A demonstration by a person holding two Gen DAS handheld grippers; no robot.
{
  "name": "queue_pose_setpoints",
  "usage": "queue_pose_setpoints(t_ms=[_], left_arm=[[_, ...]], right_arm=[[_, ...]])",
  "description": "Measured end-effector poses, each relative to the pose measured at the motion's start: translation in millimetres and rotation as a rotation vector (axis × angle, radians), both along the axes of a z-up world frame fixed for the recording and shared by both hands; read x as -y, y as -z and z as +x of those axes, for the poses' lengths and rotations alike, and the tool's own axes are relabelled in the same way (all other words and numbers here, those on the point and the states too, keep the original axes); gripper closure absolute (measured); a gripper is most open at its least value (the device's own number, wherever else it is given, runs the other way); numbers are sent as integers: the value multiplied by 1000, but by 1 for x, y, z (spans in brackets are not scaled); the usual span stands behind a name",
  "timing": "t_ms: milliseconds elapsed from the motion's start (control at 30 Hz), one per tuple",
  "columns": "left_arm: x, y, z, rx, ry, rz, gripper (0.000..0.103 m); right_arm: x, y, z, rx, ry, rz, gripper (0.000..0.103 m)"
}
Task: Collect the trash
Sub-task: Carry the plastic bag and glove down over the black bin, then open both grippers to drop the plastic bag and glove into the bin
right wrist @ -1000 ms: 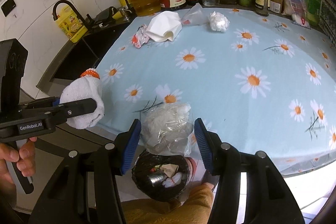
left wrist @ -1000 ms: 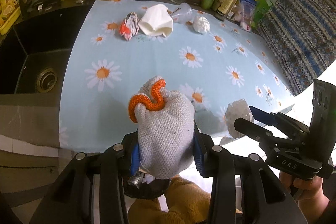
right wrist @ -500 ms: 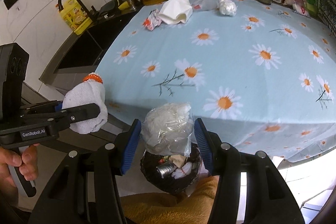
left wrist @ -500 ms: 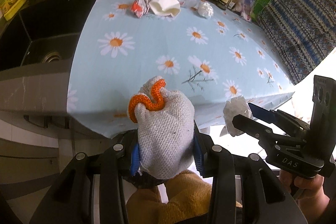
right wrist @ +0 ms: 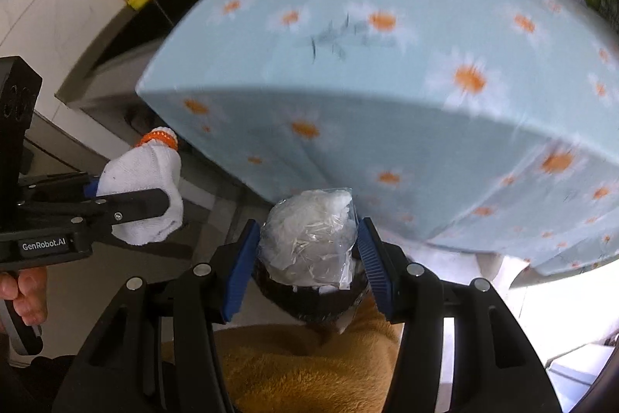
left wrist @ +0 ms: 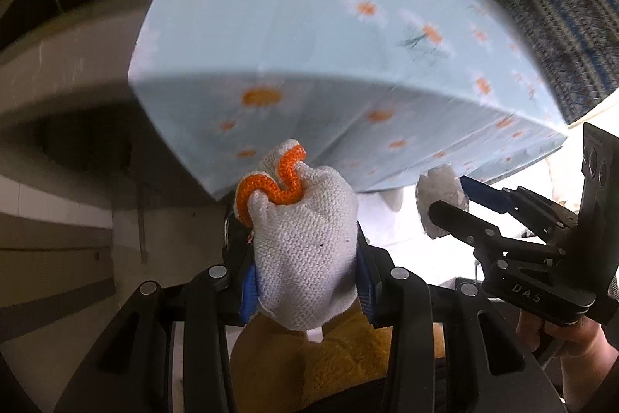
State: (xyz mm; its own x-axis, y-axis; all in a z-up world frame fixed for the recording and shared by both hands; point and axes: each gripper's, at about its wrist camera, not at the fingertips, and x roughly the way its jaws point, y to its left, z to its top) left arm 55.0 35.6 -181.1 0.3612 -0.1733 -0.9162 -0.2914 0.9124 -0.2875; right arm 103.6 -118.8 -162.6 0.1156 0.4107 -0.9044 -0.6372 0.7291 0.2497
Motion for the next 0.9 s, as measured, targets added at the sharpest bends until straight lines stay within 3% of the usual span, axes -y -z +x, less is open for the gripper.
queue_pose_setpoints(t_ms=[133,300,400,600,667,733,767,833,900], left_arm=[[0,31,-3,-60,8,-2,65],[0,72,-2,-140,11,-21,65],[-1,93,-2,-181,3,-27,64],[0,112,7,-226,-19,-45,64],[1,112,7,-223,-18,-46,62],[-1,112,7,-226,-27,-42,48],[-2,113,7,-228,-32,-42,46],[-6,114,9,-235,-46,-47,39],[-11,113,10,-231,-64,-56,39]], right_arm=[[-3,28,-1,-46,0,-31,50],[-3,72,3,-187,44,-46,50],[-2,89,2,-225,51,-54,50],[-2,111,6,-295,94,-57,50],[-1,113,9,-314,105,-47,50],[-2,113,11,-317,112,-45,50],[-2,114,13,-318,114,-45,48],[-4,112,14,-319,117,-34,38],[-2,110,16,-318,116,-25,37]])
